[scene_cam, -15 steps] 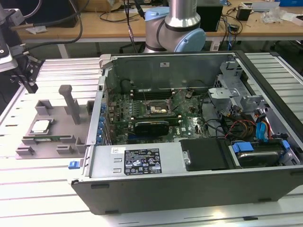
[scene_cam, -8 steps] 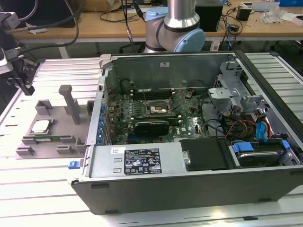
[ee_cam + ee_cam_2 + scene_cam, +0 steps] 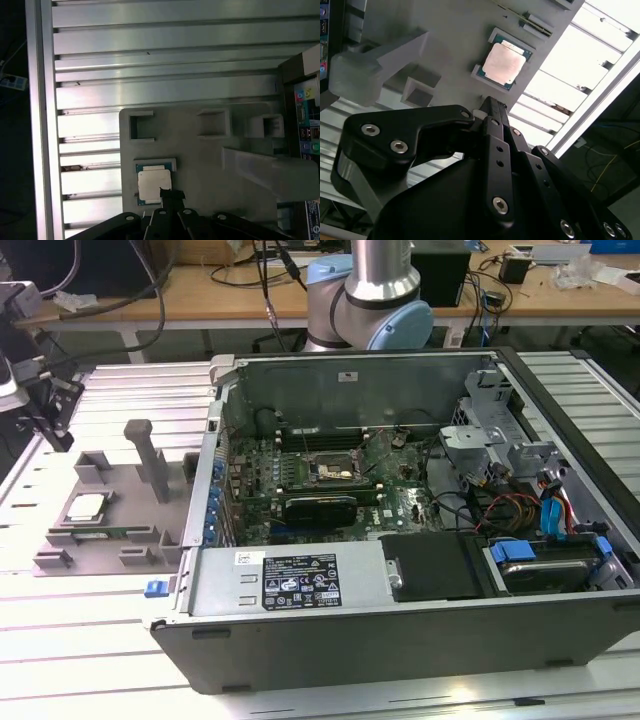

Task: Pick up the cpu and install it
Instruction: 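Pick up the cpu and move it towards the insertion slot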

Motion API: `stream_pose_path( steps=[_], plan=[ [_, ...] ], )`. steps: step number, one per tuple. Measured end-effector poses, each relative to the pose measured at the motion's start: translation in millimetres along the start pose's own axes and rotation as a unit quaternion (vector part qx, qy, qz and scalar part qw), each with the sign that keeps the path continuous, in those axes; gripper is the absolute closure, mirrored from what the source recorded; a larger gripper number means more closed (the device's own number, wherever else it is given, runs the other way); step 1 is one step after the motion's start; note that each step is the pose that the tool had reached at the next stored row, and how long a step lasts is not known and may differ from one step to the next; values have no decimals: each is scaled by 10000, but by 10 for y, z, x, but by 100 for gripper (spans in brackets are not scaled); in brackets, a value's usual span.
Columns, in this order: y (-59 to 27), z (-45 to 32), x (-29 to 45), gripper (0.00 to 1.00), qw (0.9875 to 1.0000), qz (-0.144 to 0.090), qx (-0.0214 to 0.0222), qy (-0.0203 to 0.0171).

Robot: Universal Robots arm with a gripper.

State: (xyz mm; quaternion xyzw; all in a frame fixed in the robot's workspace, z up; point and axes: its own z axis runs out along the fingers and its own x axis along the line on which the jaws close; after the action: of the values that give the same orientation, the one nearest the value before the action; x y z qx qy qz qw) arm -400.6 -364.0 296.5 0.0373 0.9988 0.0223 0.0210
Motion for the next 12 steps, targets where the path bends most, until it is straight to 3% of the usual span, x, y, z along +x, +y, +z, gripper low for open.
stream_pose_path(
  steps=[5,9,12],
  plan=[
    [-36,102,33,89,10000,-1,-1,-1],
    [-131,260,39,89,10000,-1,0,0],
    [-173,336,39,89,10000,-1,-1,-1]
  ],
)
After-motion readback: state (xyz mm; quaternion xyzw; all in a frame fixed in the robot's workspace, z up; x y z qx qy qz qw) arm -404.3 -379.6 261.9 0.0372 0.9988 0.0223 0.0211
